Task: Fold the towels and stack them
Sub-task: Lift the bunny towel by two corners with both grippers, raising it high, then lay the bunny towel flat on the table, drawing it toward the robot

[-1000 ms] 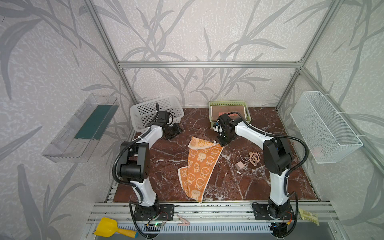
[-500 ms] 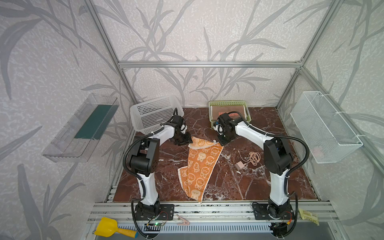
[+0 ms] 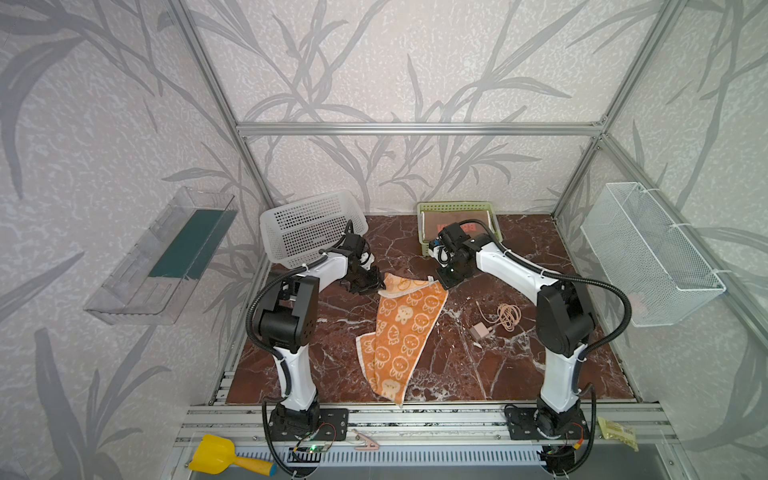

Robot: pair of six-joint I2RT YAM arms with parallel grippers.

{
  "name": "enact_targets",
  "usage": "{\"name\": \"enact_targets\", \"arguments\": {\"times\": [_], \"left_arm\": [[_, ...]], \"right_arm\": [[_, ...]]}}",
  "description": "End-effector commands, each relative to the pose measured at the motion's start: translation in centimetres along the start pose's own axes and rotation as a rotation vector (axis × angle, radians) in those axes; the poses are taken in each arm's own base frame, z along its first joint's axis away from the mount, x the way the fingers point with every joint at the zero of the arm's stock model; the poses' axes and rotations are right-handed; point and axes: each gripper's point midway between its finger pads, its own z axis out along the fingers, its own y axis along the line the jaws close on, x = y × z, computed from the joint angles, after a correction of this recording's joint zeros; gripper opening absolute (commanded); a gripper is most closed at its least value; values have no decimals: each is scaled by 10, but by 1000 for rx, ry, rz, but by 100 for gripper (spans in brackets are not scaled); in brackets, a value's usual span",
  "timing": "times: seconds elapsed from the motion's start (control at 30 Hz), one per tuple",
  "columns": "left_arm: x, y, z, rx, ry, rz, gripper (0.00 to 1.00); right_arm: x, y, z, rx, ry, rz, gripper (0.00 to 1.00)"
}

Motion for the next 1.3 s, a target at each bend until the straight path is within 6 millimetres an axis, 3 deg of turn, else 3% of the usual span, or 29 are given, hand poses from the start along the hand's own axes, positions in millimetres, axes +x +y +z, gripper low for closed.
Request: {"name": "enact_targets", "arguments": {"times": [0.0, 0.03, 0.13, 0.27, 0.37, 0.47, 0.63, 0.83, 0.93, 1.07, 1.27], "left_arm": [[3, -1, 7, 41, 12, -28, 23], [3, -1, 7, 44, 6, -31, 14], [0, -9, -1, 67, -22, -26, 2], [-8, -21, -32, 87, -75, -16, 0], [-19, -35, -79, 124, -177, -35, 0], [-27, -49, -136, 153, -316, -62, 0], [-21, -87, -234, 220, -550, -59, 0], [14, -122, -366, 277, -864, -47, 0], [41, -134, -419, 300, -978, -25, 0], [75, -150, -457, 382, -1024, -10, 0], [111, -149, -471, 436, -1033, -33, 0]], "right_arm": [[4, 2, -6, 1, -2, 5, 0], [5, 3, -7, -1, -2, 5, 0], [3, 5, -17, 5, -19, -3, 0], [-5, 7, -51, 24, -67, -20, 0], [-15, 13, -99, 57, -142, -60, 0], [-25, 24, -159, 72, -273, -109, 0], [-27, 57, -259, 59, -469, -216, 0], [-21, 86, -367, 96, -642, -313, 0], [-14, 97, -408, 71, -719, -327, 0], [3, 111, -442, 36, -791, -359, 0], [30, 114, -458, -28, -828, -331, 0]]}}
